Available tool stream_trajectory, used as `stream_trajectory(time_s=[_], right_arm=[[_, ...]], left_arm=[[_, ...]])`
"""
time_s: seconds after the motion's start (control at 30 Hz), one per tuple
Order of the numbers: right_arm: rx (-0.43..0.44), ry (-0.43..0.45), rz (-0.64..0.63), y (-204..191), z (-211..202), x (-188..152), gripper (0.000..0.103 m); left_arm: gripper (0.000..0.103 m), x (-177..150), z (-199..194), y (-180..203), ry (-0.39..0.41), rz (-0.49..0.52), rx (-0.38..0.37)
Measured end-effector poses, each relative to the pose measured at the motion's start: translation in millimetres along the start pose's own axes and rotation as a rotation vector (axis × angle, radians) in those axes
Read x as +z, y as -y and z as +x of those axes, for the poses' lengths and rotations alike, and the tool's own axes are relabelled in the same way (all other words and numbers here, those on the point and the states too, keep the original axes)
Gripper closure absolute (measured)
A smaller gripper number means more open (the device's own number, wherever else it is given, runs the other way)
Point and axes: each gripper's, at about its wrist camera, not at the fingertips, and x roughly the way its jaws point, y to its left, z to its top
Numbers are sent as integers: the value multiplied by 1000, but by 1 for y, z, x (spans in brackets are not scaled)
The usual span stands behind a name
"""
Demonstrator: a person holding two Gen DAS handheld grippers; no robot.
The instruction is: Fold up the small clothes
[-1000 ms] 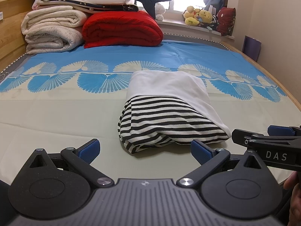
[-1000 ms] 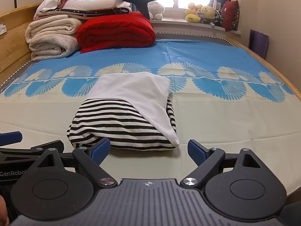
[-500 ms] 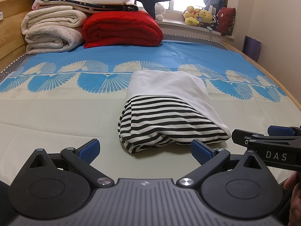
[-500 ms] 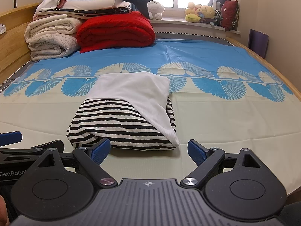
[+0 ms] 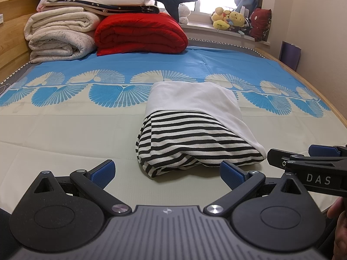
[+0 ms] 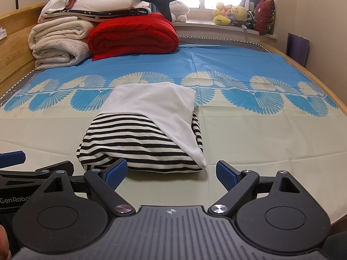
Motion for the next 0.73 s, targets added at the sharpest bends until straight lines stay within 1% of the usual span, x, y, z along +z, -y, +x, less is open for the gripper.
stream_trajectory(time_s=[0.73], right_arm=[[1,-2,1,1,1,0,14]], left_arm=[[1,0,1,0,0,0,0]])
